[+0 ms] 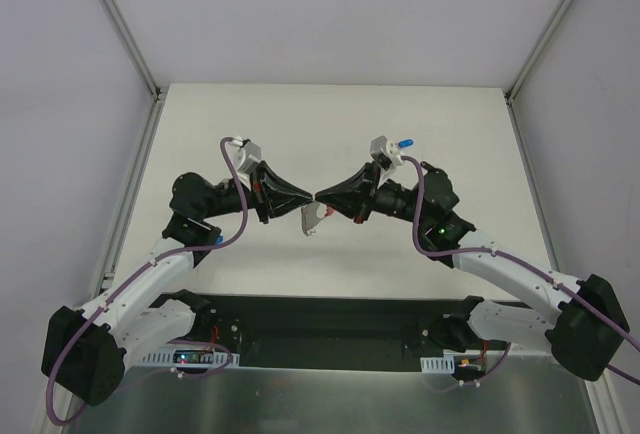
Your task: Put the keys on the keyring
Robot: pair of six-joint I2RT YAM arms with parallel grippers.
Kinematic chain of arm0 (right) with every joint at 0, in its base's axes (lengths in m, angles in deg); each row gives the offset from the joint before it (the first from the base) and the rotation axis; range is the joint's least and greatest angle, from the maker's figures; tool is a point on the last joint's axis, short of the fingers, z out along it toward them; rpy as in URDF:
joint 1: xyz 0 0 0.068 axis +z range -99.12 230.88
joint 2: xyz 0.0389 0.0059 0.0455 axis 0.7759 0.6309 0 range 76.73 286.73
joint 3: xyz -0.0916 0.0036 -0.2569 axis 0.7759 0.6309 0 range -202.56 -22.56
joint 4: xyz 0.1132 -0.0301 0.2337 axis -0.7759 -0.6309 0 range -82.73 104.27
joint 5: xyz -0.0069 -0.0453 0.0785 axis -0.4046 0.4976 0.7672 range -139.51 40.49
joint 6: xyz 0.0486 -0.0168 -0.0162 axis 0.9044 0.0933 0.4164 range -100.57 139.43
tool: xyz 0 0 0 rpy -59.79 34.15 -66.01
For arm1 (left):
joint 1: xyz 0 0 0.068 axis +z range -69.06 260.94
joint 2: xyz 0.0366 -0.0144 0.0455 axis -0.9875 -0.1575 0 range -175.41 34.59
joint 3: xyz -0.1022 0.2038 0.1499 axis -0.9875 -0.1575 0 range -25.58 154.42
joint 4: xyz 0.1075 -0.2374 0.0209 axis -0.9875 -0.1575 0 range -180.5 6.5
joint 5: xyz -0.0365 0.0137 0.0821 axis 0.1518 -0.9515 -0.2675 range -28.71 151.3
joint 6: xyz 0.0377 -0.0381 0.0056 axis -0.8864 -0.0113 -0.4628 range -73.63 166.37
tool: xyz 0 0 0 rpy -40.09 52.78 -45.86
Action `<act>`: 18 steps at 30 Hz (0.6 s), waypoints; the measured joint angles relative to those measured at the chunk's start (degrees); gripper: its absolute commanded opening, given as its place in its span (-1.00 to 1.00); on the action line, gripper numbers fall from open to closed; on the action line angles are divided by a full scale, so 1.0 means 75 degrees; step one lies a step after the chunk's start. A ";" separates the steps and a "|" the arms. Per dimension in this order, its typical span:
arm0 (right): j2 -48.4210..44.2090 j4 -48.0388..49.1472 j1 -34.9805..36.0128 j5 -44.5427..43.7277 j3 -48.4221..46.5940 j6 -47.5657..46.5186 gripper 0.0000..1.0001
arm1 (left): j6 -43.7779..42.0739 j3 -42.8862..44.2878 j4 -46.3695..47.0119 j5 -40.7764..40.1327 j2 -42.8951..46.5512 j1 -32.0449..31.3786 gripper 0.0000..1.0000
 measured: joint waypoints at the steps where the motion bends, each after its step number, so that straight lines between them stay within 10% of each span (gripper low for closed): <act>1: 0.0003 0.0000 -0.0003 0.0000 0.0000 0.0003 -0.97 | 0.0006 0.0000 0.0012 0.0003 0.0000 0.0000 -1.00; 10: 0.0026 0.0058 -0.0017 0.0006 0.0038 0.0041 -0.91 | -0.0099 0.0000 -0.0169 -0.0017 0.0090 0.0003 -1.00; 18: 0.0050 -0.0050 -0.0149 -0.0003 0.0070 0.0052 0.00 | -0.1346 0.0592 -0.2702 -0.0358 0.0507 0.0000 -1.00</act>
